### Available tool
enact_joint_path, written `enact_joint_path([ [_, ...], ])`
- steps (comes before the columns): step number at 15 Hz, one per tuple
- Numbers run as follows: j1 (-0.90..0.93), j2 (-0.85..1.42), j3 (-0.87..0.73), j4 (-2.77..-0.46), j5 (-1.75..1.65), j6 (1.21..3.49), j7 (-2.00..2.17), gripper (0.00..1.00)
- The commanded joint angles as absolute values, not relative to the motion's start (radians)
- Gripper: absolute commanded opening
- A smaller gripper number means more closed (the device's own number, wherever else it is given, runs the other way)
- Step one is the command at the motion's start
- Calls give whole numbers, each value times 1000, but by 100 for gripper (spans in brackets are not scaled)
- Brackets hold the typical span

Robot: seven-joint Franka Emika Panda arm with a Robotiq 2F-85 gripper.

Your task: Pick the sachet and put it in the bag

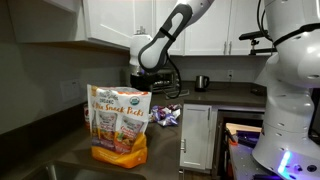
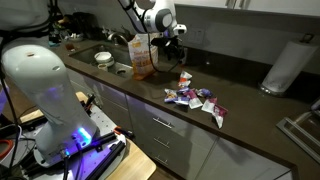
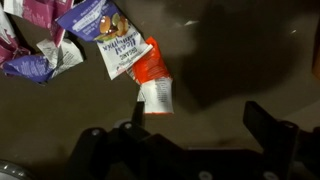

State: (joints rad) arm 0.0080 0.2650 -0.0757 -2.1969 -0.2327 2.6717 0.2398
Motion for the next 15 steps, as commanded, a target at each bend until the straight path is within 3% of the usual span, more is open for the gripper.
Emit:
enact_joint_path([
  [1,54,310,-136,-2231,-298,2796,328,100],
  [10,324,486,-454,-2259,-534,3048,614,97],
  [13,390,557,-510,-2231,-516,3104,662,100],
  [15,423,598,-536,-2202,-504,3118,678,97],
])
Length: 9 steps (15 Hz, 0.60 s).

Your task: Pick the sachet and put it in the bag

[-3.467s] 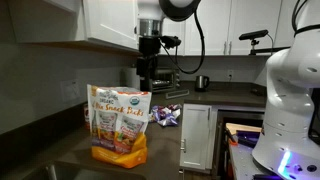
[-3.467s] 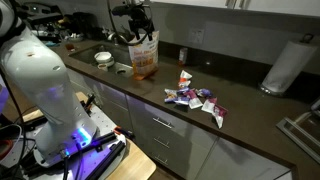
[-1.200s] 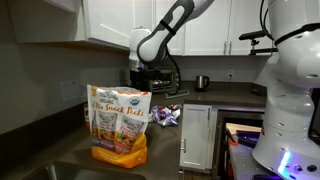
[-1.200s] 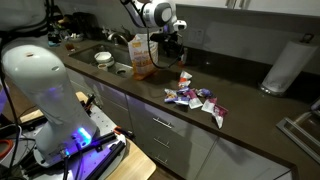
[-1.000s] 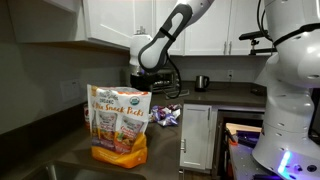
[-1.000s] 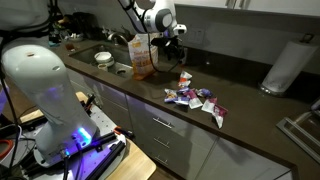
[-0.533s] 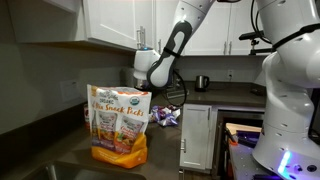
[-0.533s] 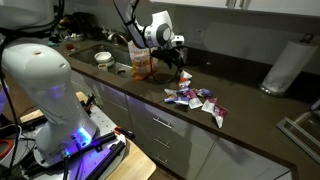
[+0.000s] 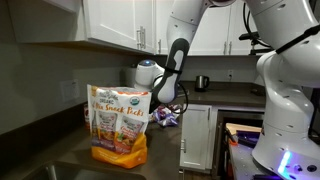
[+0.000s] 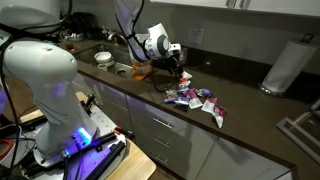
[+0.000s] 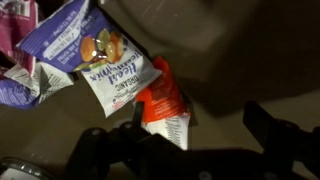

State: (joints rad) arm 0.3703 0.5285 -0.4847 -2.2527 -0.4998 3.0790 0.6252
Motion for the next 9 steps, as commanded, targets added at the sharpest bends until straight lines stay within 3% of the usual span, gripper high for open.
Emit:
enact_joint_path([
  [1,445,624,-559,-2180,-506,3125,690,81],
  [2,452,641,-568,-2159,-503,3124,692,75],
  [3,467,660,-585,-2137,-503,3123,696,83],
  [5,475,690,-601,-2094,-500,3117,690,81],
  [6,494,710,-614,-2081,-397,3119,601,89],
  [8,487,733,-612,-2051,-329,3105,564,90],
  [9,487,745,-615,-2040,-294,3097,543,100],
])
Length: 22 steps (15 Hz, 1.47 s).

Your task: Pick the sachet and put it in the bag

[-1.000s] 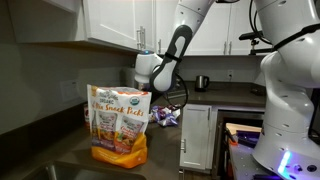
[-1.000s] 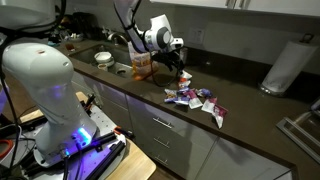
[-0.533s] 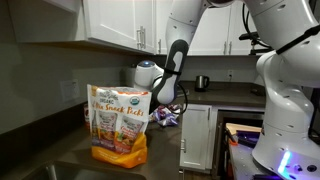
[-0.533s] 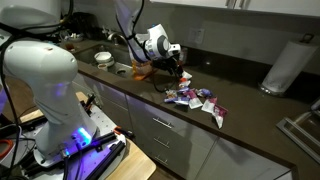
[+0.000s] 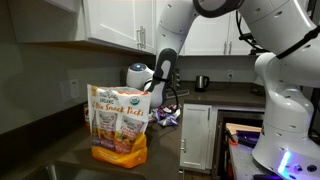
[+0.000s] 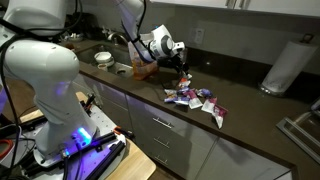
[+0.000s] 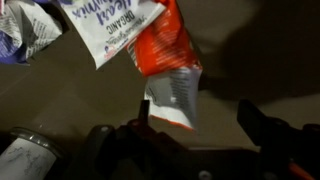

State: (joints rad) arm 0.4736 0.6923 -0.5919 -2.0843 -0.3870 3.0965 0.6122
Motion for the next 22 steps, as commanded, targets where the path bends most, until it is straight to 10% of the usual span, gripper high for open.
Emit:
enact_joint_path([
  [1,498,756,-626,-2037,-264,3093,529,99],
  [4,506,775,-640,-2033,-195,3038,492,100],
  [5,515,779,-650,-2035,-183,3020,488,75],
  [16,564,664,-670,-2091,-214,2834,497,8],
  [22,678,506,-780,-2173,-304,2845,540,5],
])
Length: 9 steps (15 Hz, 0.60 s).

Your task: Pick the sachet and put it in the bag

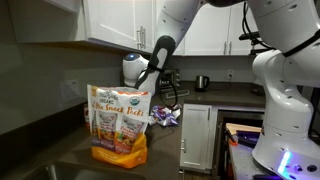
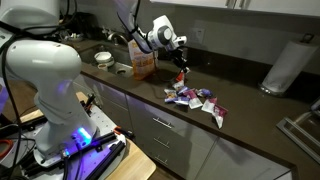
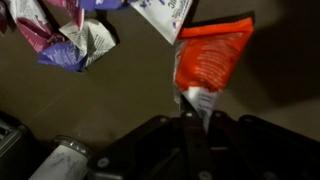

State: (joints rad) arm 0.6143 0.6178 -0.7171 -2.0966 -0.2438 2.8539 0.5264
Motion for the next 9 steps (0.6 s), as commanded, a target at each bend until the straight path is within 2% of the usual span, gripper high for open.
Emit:
enact_joint_path([
  [1,701,474,-804,-2188,-323,2845,542,6],
  [5,758,340,-857,-2241,-394,2808,526,6],
  [9,717,144,-796,-2270,-481,2664,488,6],
])
